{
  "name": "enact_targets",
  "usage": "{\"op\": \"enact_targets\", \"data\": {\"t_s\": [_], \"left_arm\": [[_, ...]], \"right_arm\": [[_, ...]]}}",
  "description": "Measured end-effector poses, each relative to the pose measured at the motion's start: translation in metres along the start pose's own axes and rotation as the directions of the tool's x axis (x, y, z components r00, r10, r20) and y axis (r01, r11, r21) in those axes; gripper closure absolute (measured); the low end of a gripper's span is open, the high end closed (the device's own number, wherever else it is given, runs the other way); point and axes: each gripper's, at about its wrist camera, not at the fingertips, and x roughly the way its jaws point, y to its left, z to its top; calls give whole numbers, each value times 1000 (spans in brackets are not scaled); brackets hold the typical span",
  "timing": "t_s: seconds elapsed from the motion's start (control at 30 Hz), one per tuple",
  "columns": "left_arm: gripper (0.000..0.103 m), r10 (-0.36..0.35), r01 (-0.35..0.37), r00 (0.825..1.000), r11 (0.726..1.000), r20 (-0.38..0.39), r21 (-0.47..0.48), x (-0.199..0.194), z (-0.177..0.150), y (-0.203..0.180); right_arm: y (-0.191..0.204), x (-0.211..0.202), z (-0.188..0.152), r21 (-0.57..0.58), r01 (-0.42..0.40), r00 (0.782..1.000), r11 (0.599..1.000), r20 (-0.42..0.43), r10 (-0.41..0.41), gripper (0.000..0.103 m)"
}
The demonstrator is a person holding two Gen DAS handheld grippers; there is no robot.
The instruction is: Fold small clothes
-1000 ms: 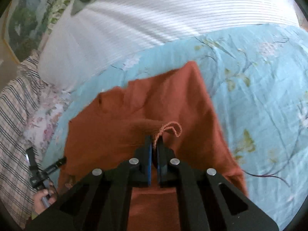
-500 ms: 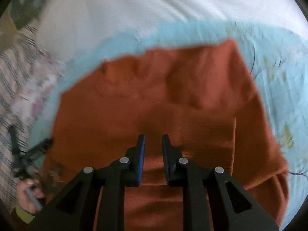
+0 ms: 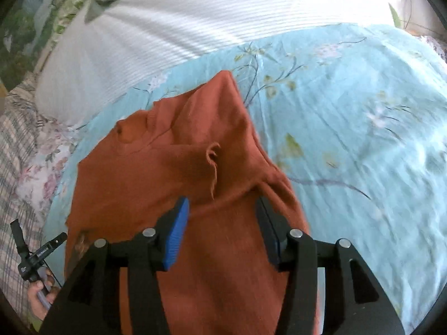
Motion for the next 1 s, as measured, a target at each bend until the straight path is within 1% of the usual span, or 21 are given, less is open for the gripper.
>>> {"op": "enact_targets", "data": {"t_s": [0.13,0.2,0.27,0.37,0.43,0.47,0.57,0.63,0.7,0.8,0.87,0.9,0.97,1.0], "left_arm": [[39,-31,31,999,1000,-16,0,-29,-32,12],[38,-59,59,998,998,-30,-6,-44,-52,20],[36,-84,84,995,996,-50,-2,-55,-70,25],[35,-137,139,987,990,-87,16,-66,-96,28],[35,-158,162,983,987,-94,26,-74,-110,29],[34,-186,190,978,981,-99,30,-79,-118,29],[34,-257,262,960,964,-108,39,-94,-139,30],[34,-291,298,950,954,-113,44,-102,-151,30],[34,-329,337,936,940,-125,47,-109,-164,29],[34,-363,372,923,926,-124,59,-119,-181,29],[34,-386,395,914,917,-126,55,-124,-188,31],[34,-402,411,906,910,-129,47,-126,-193,33],[36,-435,442,890,897,-138,23,-126,-198,38],[36,-445,452,884,892,-142,15,-126,-201,40]], "right_arm": [[-19,-30,-24,-4,-23,1000,1000,-11,23,51],[-29,-43,-37,0,-15,1000,1000,-14,15,51],[-44,-56,-49,10,-24,999,1000,-21,24,51],[-57,-71,-67,6,-32,999,999,-33,32,51],[-63,-76,-80,-1,-53,996,999,-67,53,51],[-66,-77,-88,2,-73,993,997,-89,73,51],[-70,-80,-112,1,-158,977,987,-144,157,51],[-68,-89,-128,-12,-223,962,975,-163,219,51],[-68,-100,-144,-15,-293,942,956,-177,286,51],[-72,-111,-161,-2,-357,919,934,-179,351,51],[-75,-116,-173,22,-403,901,915,-169,401,51],[-78,-118,-178,34,-429,890,903,-159,428,51],[-79,-119,-183,46,-457,877,888,-144,459,51],[-78,-118,-184,50,-467,872,883,-139,469,51]]}}
